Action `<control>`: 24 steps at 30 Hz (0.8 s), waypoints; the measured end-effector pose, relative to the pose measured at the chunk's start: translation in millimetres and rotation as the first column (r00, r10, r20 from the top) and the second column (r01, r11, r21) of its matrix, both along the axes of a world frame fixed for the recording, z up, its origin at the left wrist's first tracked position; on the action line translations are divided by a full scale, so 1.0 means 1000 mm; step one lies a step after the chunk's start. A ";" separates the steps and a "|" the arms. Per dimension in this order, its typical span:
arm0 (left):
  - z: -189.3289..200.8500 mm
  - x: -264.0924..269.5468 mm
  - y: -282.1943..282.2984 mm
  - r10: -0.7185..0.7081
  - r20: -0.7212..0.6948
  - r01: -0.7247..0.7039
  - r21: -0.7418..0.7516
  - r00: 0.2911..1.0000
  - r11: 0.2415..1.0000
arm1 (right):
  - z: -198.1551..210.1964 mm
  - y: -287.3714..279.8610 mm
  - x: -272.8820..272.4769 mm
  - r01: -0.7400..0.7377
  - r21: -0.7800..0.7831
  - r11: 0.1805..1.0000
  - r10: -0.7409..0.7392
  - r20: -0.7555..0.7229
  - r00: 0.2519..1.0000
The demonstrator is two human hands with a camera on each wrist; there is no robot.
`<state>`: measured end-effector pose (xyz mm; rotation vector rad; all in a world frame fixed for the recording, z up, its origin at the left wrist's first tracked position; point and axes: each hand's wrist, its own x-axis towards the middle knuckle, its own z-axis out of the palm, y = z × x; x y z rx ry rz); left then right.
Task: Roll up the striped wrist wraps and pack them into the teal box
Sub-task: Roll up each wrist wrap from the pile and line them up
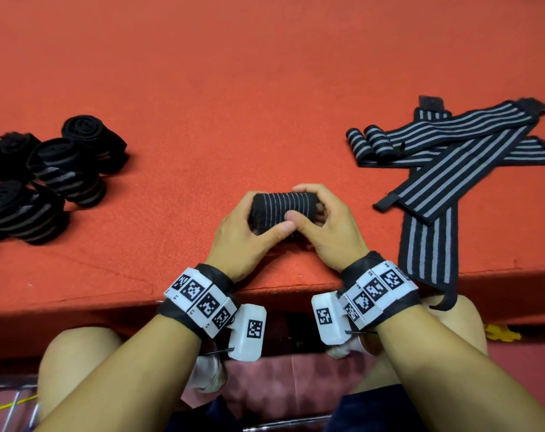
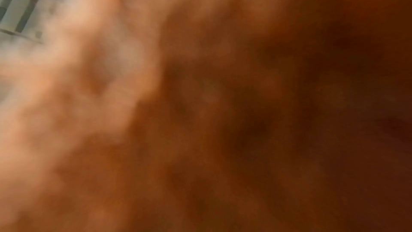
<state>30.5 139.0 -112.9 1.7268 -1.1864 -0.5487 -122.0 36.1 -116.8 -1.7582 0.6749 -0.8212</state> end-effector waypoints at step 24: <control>0.003 0.013 0.007 0.066 -0.288 -0.128 -0.202 0.955 0.971 | 0.023 0.016 0.024 0.243 -0.134 0.961 -0.260 -0.135 0.956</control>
